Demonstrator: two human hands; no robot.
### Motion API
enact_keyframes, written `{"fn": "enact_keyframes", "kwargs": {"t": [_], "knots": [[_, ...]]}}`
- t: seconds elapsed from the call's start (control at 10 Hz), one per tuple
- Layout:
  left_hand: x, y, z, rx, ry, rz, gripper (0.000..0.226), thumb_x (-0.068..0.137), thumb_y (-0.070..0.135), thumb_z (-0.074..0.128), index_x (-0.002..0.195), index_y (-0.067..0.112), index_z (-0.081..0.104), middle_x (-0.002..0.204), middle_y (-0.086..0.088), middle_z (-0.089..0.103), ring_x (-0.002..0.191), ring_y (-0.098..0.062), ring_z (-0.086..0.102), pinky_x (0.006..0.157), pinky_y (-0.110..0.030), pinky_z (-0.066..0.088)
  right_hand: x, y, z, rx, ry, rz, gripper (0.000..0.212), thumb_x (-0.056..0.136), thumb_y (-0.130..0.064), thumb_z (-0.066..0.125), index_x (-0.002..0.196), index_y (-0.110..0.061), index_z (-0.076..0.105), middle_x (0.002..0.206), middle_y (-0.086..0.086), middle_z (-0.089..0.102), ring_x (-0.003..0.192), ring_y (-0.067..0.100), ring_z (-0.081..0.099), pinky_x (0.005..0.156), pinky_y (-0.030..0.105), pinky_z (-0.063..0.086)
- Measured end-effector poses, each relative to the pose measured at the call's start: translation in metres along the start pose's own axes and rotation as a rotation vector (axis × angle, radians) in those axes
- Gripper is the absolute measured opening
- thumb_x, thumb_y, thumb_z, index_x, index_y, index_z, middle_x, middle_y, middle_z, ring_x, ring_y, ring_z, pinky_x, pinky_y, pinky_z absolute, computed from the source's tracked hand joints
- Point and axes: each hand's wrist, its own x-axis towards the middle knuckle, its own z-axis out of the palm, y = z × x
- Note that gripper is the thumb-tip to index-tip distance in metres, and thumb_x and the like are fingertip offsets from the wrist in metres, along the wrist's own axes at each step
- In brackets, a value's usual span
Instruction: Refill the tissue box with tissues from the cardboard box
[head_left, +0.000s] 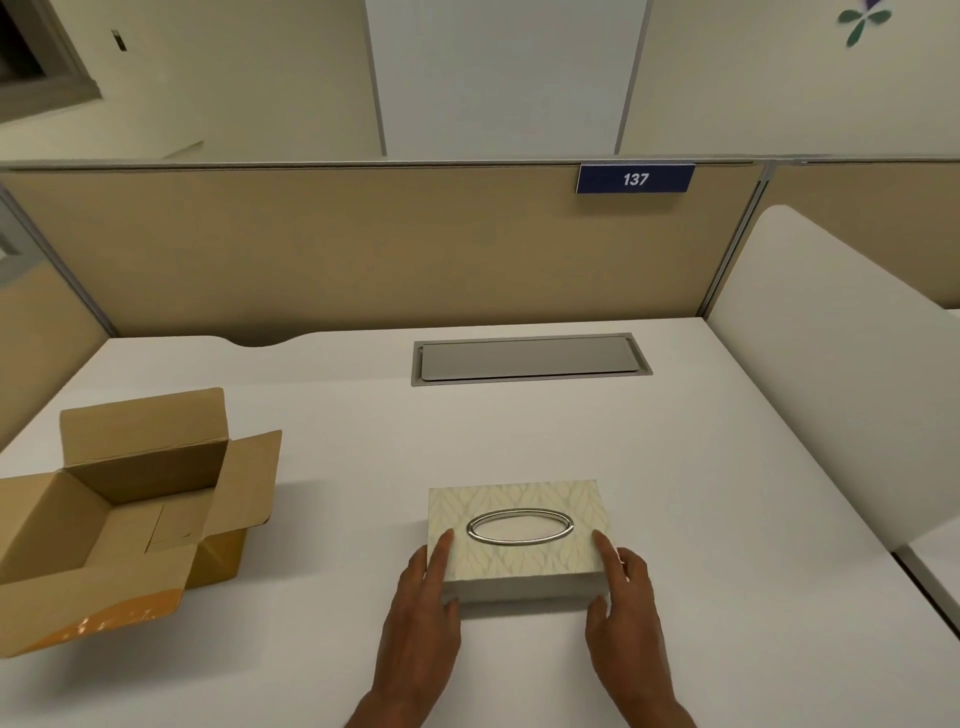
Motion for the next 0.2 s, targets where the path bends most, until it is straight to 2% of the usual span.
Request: {"fn": "enact_keyframes", "kwargs": {"t": [0.1, 0.2], "knots": [[-0.003, 0.008, -0.008, 0.025, 0.031, 0.008, 0.075, 0.092, 0.016, 0.058, 0.153, 0.038, 0.019, 0.161, 0.002, 0.029, 0.148, -0.016, 0.027, 0.117, -0.029, 0.030, -0.001, -0.011, -0.007, 0.015, 0.054, -0.003, 0.076, 0.083, 0.015, 0.049, 0.148, -0.025, 0.040, 0.145, 0.007, 0.041, 0.133, 0.026, 0.041, 0.095, 0.039, 0.049], [-0.014, 0.023, -0.022, 0.033, 0.111, 0.053, 0.068, 0.095, 0.025, 0.056, 0.152, 0.033, 0.021, 0.161, 0.005, 0.027, 0.150, -0.012, 0.021, 0.118, -0.024, 0.021, -0.008, -0.037, -0.021, 0.070, 0.120, -0.041, 0.067, 0.089, 0.004, 0.053, 0.148, -0.025, 0.040, 0.152, 0.004, 0.035, 0.141, 0.023, 0.033, 0.107, 0.047, 0.043]]}}
